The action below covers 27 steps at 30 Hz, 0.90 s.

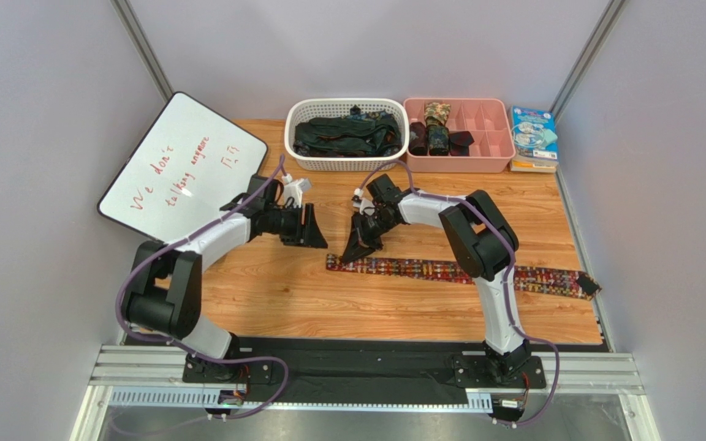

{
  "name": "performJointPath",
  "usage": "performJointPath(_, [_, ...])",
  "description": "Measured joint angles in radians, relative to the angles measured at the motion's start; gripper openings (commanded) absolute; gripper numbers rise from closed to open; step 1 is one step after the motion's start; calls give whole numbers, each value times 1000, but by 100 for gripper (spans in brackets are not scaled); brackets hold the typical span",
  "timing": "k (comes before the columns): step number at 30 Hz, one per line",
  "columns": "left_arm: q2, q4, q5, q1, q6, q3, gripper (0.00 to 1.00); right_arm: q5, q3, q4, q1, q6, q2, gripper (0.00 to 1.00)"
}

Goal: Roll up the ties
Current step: Roll the tie at the center of the board.

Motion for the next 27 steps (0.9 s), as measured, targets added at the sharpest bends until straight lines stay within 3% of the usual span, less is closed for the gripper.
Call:
performJointPath(8, [-155, -192, 113, 5, 604, 45, 58, -35, -7, -5, -11, -65, 2, 0])
performJointPath(13, [-225, -237, 138, -19, 917, -25, 59, -74, -26, -5, -16, -104, 4, 0])
performJointPath(18, [-299, -185, 103, -119, 986, -133, 59, -136, -70, -7, -28, -145, 0, 0])
performJointPath(22, [-336, -169, 88, -131, 987, -146, 61, -167, -107, -16, -37, -181, -12, 0])
performJointPath(27, [-411, -89, 94, -190, 878, -139, 65, -197, -142, -41, -45, -219, -23, 0])
